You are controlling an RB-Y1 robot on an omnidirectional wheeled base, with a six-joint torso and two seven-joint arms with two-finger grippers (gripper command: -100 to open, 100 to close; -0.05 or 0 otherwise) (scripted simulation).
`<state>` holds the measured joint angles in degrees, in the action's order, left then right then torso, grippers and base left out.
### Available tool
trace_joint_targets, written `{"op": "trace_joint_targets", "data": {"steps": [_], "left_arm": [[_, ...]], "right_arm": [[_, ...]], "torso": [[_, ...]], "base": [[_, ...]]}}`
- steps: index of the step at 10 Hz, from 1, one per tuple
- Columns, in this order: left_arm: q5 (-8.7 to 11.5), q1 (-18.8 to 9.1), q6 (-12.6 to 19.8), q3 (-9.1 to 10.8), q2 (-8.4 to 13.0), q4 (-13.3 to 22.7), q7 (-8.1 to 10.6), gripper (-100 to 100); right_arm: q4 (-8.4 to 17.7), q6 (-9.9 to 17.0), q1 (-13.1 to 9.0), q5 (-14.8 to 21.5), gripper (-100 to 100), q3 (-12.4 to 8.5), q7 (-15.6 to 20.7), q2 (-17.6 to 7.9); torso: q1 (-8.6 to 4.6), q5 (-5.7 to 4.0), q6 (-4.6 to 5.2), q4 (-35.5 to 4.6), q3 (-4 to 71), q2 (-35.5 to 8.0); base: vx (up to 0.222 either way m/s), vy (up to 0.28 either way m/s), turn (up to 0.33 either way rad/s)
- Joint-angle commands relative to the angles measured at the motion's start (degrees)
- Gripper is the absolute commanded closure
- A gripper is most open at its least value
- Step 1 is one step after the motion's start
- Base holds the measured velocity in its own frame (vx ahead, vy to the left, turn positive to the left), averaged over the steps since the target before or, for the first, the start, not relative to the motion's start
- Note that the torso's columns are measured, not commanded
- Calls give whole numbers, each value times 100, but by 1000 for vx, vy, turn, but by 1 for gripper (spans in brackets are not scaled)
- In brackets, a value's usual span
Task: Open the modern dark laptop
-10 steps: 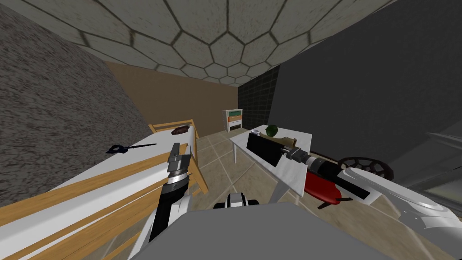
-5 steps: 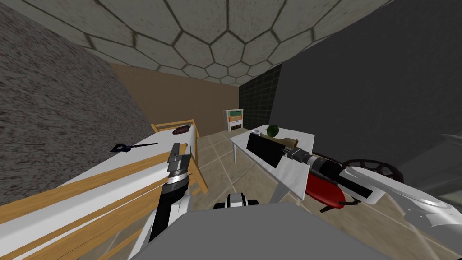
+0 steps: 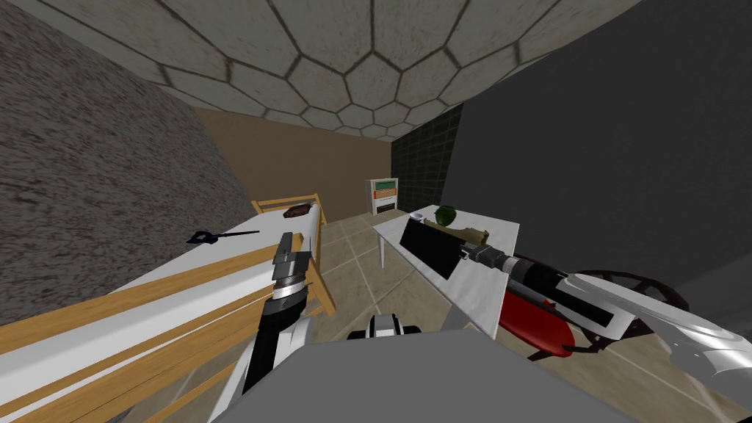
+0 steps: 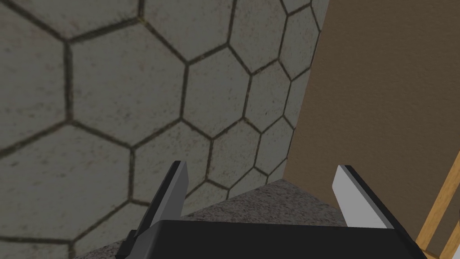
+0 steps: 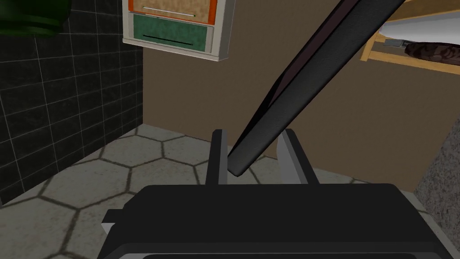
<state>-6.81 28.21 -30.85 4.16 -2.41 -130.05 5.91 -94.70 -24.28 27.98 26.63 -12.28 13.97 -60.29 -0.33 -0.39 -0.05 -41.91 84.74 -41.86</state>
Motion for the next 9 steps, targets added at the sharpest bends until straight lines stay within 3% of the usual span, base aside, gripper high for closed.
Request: {"op": "trace_joint_targets", "data": {"steps": [1, 2, 3, 4, 9], "left_arm": [[0, 0, 0, 0, 0, 0, 0, 0], [0, 0, 0, 0, 0, 0, 0, 0], [0, 0, 0, 0, 0, 0, 0, 0], [0, 0, 0, 0, 0, 0, 0, 0], [0, 0, 0, 0, 0, 0, 0, 0]], "right_arm": [[68, 8, 169, -214, 100, 152, -442, -151], [96, 3, 209, -297, 100, 203, -600, -206], [40, 16, 165, -255, 100, 126, -489, -175], [104, -44, 229, -405, 100, 276, -759, -141], [286, -206, 376, -734, 100, 664, -1316, -46]], "torso": [[-4, 0, -2, 1, 6, 8], [-6, 0, -2, 0, 6, 7], [1, 0, -3, -1, 0, -1], [27, 18, -4, -13, -7, -15], [25, -1, 0, 7, -4, -5]], "base": [[40, -83, 58], [36, -88, 66], [12, -41, 5], [34, -76, 83], [35, -117, 88]]}}
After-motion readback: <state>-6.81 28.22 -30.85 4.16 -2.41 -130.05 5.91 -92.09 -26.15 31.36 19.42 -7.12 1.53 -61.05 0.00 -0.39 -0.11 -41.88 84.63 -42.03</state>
